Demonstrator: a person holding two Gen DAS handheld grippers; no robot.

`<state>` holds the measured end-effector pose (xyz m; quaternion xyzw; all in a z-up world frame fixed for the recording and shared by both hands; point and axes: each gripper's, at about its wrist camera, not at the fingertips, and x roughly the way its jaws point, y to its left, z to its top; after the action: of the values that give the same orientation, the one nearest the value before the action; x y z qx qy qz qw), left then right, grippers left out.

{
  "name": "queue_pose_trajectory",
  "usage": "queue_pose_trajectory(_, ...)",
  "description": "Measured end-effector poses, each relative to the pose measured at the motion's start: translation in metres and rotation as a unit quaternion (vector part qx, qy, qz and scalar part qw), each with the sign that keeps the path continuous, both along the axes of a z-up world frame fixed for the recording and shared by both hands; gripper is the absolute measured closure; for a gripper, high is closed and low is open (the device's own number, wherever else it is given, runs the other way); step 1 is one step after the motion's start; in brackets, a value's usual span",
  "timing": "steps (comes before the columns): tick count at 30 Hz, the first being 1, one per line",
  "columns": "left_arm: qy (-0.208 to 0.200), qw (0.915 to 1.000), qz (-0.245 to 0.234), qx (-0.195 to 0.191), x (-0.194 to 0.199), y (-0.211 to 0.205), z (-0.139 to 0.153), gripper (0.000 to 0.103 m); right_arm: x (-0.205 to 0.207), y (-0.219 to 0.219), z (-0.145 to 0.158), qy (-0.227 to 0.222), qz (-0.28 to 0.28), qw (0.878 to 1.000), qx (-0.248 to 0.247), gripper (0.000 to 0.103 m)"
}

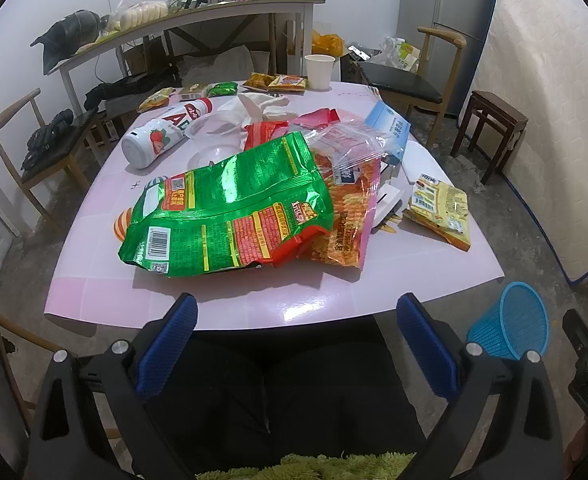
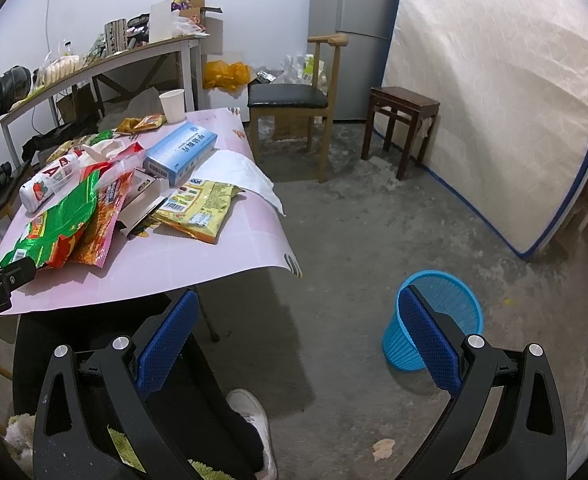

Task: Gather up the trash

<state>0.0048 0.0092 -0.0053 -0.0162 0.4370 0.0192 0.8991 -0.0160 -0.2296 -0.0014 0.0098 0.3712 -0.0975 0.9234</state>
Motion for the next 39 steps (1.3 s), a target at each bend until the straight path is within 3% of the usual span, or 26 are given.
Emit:
queue_pose_trajectory(25,-0.006,0.9998,0.018,0.006,0.006,0.012,-0.001,0.006,0.004,0.003,0.001,-0.004,0.004,1.000,0.006,0.008)
queue_pose_trajectory(32,-0.043,0.9988,0.024,-0.002,0.008,0.033,0.012,0.006,0.014,0.006,0.004,-0.020,0.011,0.999,0.023,0.008)
queue_pose_trajectory(39,-0.083,0.9949,0.055,0.016,0.016,0.072,0.038,0.006,0.038,0.020,0.019,-0.067,0.043,0.996,0.049,0.008)
